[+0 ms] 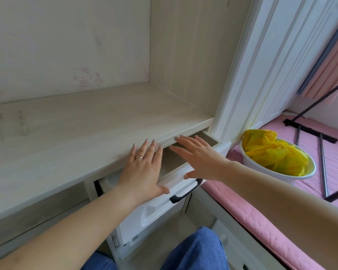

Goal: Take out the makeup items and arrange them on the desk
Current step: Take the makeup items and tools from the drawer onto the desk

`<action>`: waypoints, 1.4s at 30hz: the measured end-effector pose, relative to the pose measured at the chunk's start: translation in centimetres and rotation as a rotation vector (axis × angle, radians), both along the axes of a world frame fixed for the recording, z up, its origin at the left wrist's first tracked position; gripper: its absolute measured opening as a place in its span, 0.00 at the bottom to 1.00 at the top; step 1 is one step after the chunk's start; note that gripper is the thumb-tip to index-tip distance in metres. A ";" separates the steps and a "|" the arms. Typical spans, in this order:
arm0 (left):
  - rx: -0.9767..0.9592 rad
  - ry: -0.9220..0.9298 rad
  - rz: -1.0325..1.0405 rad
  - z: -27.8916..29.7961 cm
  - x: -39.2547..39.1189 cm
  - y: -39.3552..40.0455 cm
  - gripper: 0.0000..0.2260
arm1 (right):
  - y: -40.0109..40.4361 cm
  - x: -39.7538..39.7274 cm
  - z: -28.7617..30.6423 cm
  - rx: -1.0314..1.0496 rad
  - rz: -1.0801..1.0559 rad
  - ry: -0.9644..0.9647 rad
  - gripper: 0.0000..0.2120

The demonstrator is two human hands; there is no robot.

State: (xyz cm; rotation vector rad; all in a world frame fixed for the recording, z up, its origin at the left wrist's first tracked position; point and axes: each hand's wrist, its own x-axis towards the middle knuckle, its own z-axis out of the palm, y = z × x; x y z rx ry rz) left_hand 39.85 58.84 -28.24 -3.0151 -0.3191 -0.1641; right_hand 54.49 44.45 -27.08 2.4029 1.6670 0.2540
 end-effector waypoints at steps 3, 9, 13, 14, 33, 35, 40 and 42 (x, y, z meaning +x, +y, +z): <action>0.024 0.023 0.033 0.5 0.3 0.9 0.52 | 1.5 0.3 0.5 -0.032 0.023 -0.044 0.49; 0.039 0.048 0.032 0.8 1.3 2.6 0.52 | 4.2 1.4 0.5 -0.049 0.029 0.013 0.50; 0.066 0.070 0.054 0.9 1.9 3.5 0.52 | 5.5 1.9 0.1 -0.049 0.059 0.003 0.48; 0.073 0.074 0.063 0.9 2.1 3.8 0.51 | 5.9 2.1 0.1 -0.050 0.064 -0.002 0.48; 0.036 0.062 0.160 -0.1 3.7 6.0 0.37 | 8.0 2.9 -3.0 0.289 0.023 0.009 0.39; 0.038 0.057 0.160 -0.3 3.7 6.1 0.37 | 8.2 3.0 -3.5 0.335 0.019 -0.001 0.39; 0.042 0.041 0.157 -0.5 3.7 6.1 0.36 | 8.1 3.1 -3.9 0.363 0.036 -0.024 0.40; 0.033 0.039 0.156 -0.4 3.7 6.0 0.36 | 8.1 3.1 -3.9 0.365 0.037 -0.026 0.40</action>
